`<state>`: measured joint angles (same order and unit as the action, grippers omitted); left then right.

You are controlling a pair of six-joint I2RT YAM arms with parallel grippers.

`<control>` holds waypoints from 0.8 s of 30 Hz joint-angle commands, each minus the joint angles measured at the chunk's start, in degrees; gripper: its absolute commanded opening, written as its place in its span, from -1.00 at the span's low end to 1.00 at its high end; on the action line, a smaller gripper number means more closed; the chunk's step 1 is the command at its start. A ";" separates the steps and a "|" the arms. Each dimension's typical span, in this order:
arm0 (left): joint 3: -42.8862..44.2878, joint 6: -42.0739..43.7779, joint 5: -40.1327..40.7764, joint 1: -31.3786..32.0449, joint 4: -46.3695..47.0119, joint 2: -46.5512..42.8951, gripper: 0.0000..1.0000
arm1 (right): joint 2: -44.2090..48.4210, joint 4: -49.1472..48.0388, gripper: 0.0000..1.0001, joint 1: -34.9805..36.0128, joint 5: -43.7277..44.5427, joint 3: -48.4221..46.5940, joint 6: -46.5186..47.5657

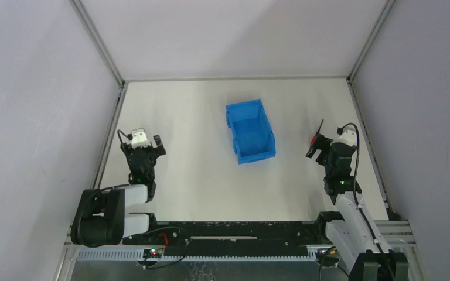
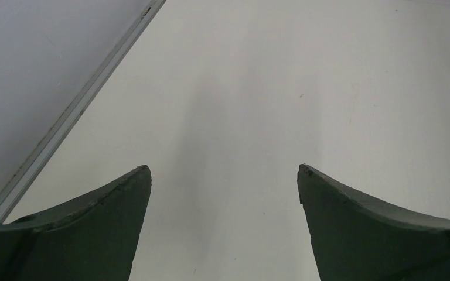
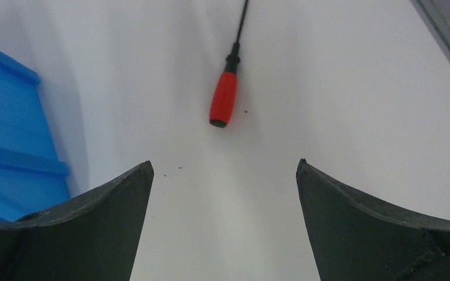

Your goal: Put the screwdriver in the bin

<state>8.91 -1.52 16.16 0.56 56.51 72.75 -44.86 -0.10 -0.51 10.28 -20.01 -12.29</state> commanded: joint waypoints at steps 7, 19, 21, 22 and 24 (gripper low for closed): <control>2.19 0.55 -0.42 -0.38 3.96 -0.56 1.00 | 1.59 12.20 0.99 1.78 -0.32 -14.75 -1.87; 2.20 0.50 -0.43 -0.38 3.95 -0.59 1.00 | -38.99 40.14 0.99 -2.84 -3.08 -50.22 -2.76; 2.18 0.50 -0.43 -0.38 3.91 -0.51 1.00 | -45.32 42.10 0.99 -3.29 -2.54 -55.06 -2.49; 2.24 0.51 -0.41 -0.38 3.95 -0.51 1.00 | -48.45 42.70 0.98 -3.43 -2.30 -56.91 -2.24; 2.21 0.50 -0.41 -0.38 3.96 -0.50 1.00 | -53.83 43.33 0.93 -3.65 -2.37 -59.65 -1.68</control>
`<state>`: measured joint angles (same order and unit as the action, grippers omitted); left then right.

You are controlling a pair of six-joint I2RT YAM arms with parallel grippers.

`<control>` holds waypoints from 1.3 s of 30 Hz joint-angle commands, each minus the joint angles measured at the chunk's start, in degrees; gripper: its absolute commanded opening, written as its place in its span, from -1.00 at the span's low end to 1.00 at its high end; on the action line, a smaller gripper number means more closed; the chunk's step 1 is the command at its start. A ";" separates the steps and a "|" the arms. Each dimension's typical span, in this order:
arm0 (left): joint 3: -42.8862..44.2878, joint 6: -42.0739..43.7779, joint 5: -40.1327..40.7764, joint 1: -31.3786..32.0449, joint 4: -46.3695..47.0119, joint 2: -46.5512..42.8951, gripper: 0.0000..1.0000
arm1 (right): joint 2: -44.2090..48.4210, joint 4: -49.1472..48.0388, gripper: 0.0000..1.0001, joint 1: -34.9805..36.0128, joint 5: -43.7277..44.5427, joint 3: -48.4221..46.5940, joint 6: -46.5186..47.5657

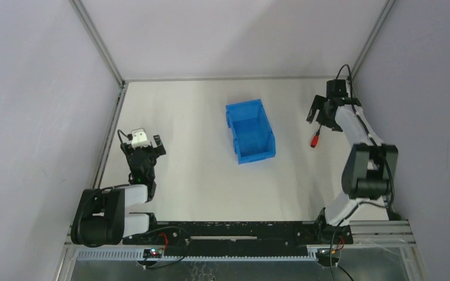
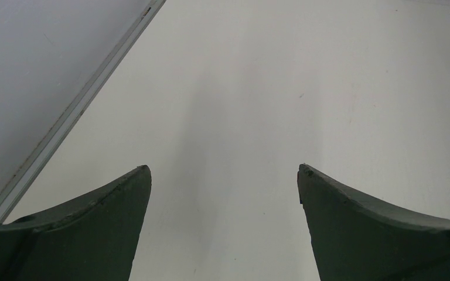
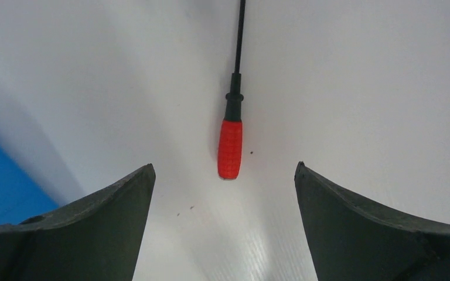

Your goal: Put the screwdriver in the bin

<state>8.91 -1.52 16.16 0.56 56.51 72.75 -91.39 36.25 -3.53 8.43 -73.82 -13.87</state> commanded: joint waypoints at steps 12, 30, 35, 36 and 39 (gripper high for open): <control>2.21 0.55 -0.43 -0.38 3.91 -0.55 1.00 | -23.18 6.29 0.07 -1.29 -0.22 -7.54 -2.12; 2.17 0.55 -0.43 -0.38 3.95 -0.52 1.00 | -2.32 11.83 -0.95 0.28 2.23 -9.51 5.50; 2.19 0.55 -0.41 -0.38 3.96 -0.51 1.00 | 1.92 16.78 -0.92 4.48 3.79 -13.62 6.13; 2.17 0.55 -0.43 -0.38 3.96 -0.51 1.00 | 2.75 17.07 -0.91 6.05 3.68 -14.34 6.20; 2.20 0.56 -0.43 -0.38 3.96 -0.50 1.00 | 4.57 18.07 -0.89 10.36 2.52 -16.29 6.02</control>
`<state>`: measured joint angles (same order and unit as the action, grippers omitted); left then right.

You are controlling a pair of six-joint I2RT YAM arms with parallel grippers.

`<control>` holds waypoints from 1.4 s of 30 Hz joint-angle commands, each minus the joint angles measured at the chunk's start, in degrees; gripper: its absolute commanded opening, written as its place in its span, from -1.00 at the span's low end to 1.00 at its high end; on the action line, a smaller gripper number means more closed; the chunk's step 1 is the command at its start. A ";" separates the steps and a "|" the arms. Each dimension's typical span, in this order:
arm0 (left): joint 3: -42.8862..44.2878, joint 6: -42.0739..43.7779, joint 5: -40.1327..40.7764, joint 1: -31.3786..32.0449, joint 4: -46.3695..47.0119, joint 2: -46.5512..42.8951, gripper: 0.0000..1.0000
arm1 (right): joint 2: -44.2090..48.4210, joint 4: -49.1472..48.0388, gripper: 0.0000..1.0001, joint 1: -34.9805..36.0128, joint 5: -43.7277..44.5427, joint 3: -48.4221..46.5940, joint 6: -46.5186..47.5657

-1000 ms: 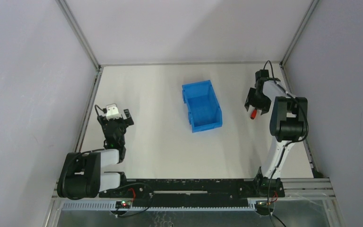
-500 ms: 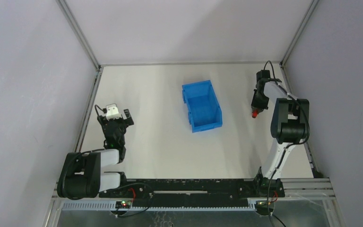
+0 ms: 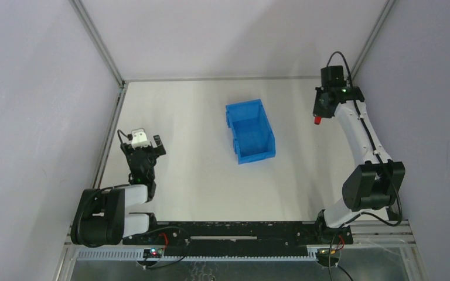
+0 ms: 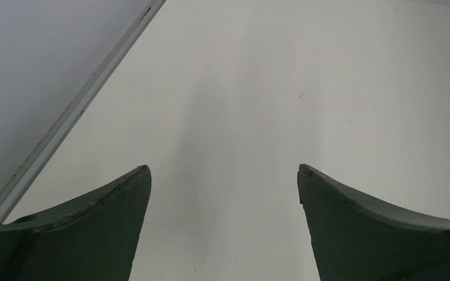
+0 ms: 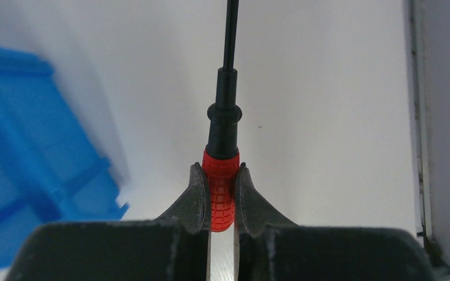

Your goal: Put the screwdriver in the bin

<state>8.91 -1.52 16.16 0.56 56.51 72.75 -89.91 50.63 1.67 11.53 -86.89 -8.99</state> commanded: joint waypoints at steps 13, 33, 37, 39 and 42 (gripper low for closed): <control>2.19 0.55 -0.39 -0.38 3.96 -0.50 1.00 | -1.17 -2.73 -0.82 29.22 -7.43 -5.68 4.27; 2.22 0.55 -0.41 -0.38 3.96 -0.51 1.00 | -20.61 -21.49 -0.33 33.82 -0.14 6.45 9.97; 2.21 0.55 -0.41 -0.38 3.96 -0.51 1.00 | -20.71 -22.10 0.01 34.05 0.26 6.10 9.26; 2.18 0.55 -0.39 -0.38 3.96 -0.50 1.00 | -19.95 -21.24 0.09 34.14 0.92 5.52 9.26; 2.17 0.56 -0.43 -0.38 3.96 -0.50 1.00 | -17.36 -19.47 0.12 34.63 2.44 4.60 7.37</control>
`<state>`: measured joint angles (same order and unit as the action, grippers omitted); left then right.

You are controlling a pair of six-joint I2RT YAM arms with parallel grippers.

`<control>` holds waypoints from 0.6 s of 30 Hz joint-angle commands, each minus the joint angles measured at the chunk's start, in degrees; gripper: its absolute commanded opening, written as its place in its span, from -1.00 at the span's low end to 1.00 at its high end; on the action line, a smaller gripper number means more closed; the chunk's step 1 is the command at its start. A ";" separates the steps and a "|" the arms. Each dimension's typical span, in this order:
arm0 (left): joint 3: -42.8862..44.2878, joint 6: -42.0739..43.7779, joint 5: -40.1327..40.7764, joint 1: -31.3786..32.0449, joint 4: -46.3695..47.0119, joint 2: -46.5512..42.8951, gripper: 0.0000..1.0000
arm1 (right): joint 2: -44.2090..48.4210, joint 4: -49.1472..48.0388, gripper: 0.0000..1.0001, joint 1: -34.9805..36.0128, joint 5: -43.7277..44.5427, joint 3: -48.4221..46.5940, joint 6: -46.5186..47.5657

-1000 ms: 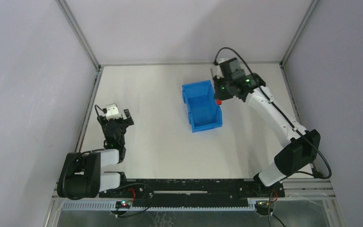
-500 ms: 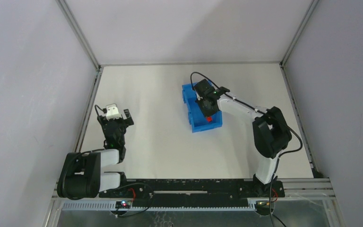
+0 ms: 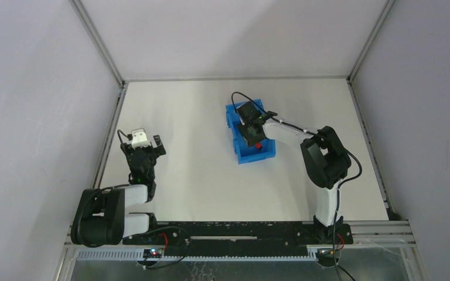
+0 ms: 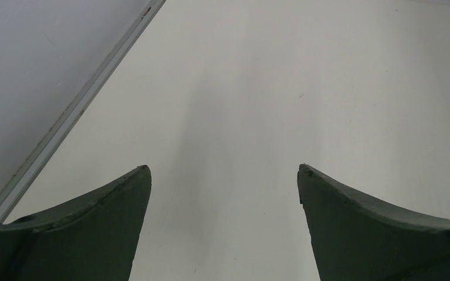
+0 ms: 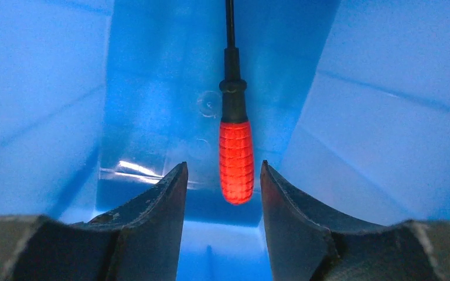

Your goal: Put the screwdriver in the bin

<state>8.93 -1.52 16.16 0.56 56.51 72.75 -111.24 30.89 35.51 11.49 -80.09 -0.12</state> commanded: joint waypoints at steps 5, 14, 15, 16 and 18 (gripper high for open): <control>2.22 0.55 -0.42 -0.38 3.96 -0.50 1.00 | 10.14 7.33 0.17 2.05 5.77 -6.80 -7.66; 2.22 0.55 -0.41 -0.38 3.96 -0.54 1.00 | 22.96 12.59 0.99 -1.41 6.24 -8.76 -13.23; 2.17 0.54 -0.43 -0.38 3.96 -0.52 1.00 | 24.02 13.41 0.99 -3.47 5.86 -8.70 -13.32; 2.16 0.55 -0.42 -0.38 3.92 -0.51 1.00 | 24.88 13.84 0.99 -5.16 5.35 -8.68 -12.88; 2.19 0.56 -0.43 -0.38 3.96 -0.50 1.00 | 26.37 15.61 0.99 -9.45 5.48 -8.61 -12.44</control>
<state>8.91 -1.52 16.16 0.56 56.51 72.75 -86.78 41.15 32.99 16.27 -88.18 -10.94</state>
